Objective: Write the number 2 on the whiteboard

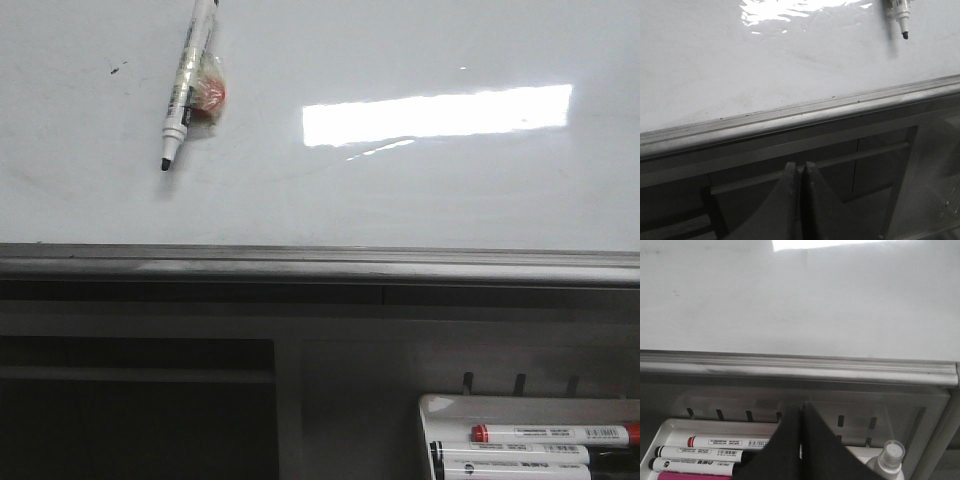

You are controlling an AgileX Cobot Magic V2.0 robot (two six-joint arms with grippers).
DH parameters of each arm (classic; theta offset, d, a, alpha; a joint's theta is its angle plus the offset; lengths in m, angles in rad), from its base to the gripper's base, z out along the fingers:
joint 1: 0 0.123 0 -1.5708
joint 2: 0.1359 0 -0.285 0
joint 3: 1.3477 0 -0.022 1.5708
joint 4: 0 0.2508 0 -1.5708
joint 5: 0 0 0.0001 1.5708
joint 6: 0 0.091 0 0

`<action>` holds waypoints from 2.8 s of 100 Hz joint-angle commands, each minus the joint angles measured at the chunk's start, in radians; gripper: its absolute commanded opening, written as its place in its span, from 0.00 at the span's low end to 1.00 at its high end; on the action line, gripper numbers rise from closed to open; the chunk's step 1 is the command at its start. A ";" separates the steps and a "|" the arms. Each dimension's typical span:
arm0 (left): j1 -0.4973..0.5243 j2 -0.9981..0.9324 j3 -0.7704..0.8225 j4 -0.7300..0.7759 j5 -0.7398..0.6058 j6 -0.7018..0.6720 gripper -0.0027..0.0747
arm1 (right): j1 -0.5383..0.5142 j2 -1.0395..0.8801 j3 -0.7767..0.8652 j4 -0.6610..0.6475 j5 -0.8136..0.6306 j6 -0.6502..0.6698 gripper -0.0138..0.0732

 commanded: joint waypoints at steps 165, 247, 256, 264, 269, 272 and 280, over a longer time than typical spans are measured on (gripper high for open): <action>0.003 0.335 -0.485 -0.290 -0.016 -0.006 0.03 | 0.000 0.119 -0.383 0.581 0.023 -0.155 0.19; -0.251 1.423 -1.048 -0.269 0.111 0.038 0.49 | 0.000 0.353 -0.556 0.583 0.139 -0.221 0.71; -0.235 1.441 -1.048 -0.269 0.094 0.038 0.32 | 0.000 0.353 -0.556 0.583 0.139 -0.221 0.71; -0.230 1.441 -1.048 -0.269 0.080 0.038 0.15 | 0.000 0.353 -0.556 0.583 0.132 -0.221 0.71; -0.230 1.441 -1.048 -0.269 0.062 0.038 0.04 | 0.000 0.353 -0.556 0.583 0.130 -0.221 0.71; -0.230 1.441 -1.048 -0.272 0.047 0.038 0.01 | 0.000 0.355 -0.556 0.583 0.125 -0.221 0.71; -0.230 1.441 -1.048 -0.274 0.025 0.038 0.01 | 0.000 0.356 -0.556 0.583 0.120 -0.221 0.71</action>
